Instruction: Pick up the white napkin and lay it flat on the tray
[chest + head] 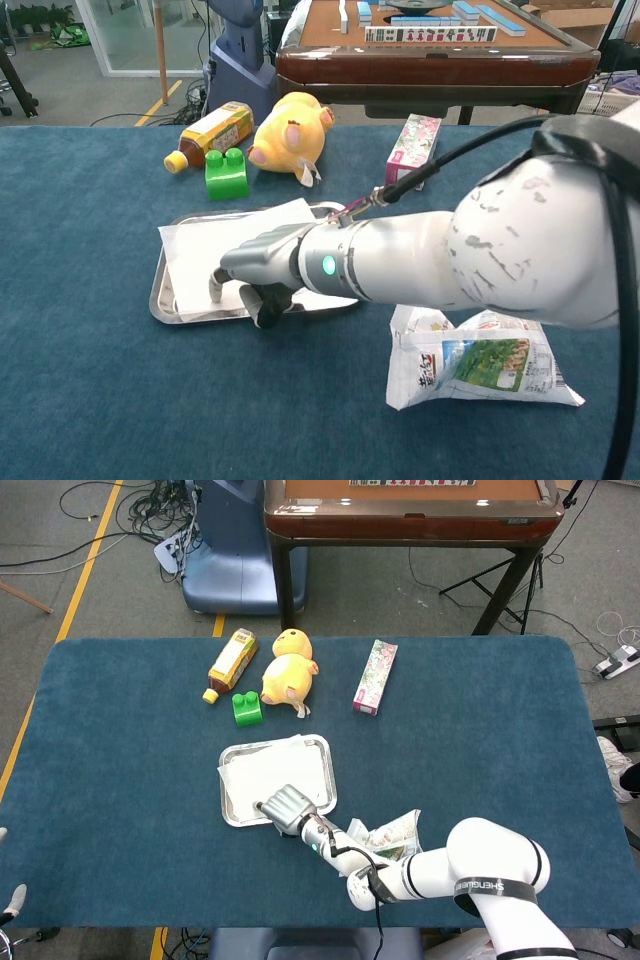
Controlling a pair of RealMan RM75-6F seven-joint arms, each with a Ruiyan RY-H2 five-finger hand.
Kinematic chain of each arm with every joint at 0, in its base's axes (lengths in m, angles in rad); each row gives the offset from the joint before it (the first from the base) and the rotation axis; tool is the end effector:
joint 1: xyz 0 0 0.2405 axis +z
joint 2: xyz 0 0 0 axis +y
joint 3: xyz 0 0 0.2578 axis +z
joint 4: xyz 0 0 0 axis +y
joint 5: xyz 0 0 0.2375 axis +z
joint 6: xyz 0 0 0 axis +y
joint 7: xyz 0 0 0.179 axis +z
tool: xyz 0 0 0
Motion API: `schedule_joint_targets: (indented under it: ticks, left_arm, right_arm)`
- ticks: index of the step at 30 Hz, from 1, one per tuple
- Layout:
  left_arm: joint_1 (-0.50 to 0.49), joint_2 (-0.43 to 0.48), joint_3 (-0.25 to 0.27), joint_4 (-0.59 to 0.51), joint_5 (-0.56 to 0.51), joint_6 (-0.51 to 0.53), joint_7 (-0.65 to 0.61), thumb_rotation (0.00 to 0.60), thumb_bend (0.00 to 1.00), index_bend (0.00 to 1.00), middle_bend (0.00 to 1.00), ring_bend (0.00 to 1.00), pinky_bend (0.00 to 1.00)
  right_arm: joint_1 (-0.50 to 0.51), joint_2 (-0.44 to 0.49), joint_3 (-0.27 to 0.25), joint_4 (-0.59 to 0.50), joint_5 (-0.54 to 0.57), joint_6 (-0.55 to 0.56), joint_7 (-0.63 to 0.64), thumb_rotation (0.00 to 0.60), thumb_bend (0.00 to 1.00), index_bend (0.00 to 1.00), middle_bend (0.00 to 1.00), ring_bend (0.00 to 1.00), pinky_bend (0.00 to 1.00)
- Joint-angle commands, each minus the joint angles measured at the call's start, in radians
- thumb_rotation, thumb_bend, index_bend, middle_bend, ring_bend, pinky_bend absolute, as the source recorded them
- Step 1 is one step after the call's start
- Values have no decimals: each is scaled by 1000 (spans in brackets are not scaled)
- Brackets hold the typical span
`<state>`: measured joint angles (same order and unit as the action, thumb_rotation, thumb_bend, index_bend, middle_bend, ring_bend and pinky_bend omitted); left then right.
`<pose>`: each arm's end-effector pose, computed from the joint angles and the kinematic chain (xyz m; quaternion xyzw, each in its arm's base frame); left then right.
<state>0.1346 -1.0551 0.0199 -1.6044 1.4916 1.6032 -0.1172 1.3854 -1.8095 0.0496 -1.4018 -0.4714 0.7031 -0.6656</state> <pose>-0.3661 0.1257 0.1659 -0.5266 -0.4457 -0.3489 0.6343 0.0083 -0.3353 -0.1978 0.8946 -0.3047 0.2101 0.2505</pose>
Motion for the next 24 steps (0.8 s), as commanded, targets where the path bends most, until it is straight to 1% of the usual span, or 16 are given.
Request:
schedule_joint_targets:
  ticks: [1,7,15,20,24]
  left_arm:
    - [1,0,0,1,0,1,-1,600,335,66,22,36,14]
    - [1,1,-1,5,-3,-3,-5,600,335,67,22,37,14]
    - [-2,-1,-1,4,1,-4,-4,600,335,66,22,36,14]
    - [-4,-3,-1,1,4,-6,1,600,335,66,22,36,14]
    - [-4,-4,-1,-1,3,-8,5,600,335,66,22,36,14]
  right_arm:
    - [5,-8,3,11,8,4,-1,566,1000,177,934,904,1000]
    - [0,0,8,1,0,17,6,567,1000,177,934,905,1000]
    - [-40,74,13,-48,-20,64,36,568,1000,177,934,905,1000]
    - [-55,97,1,-31,0,77,29,568,1000,177,934,905,1000]
    - [-61,92,-6,11,24,74,17,568,1000,177,934,905,1000]
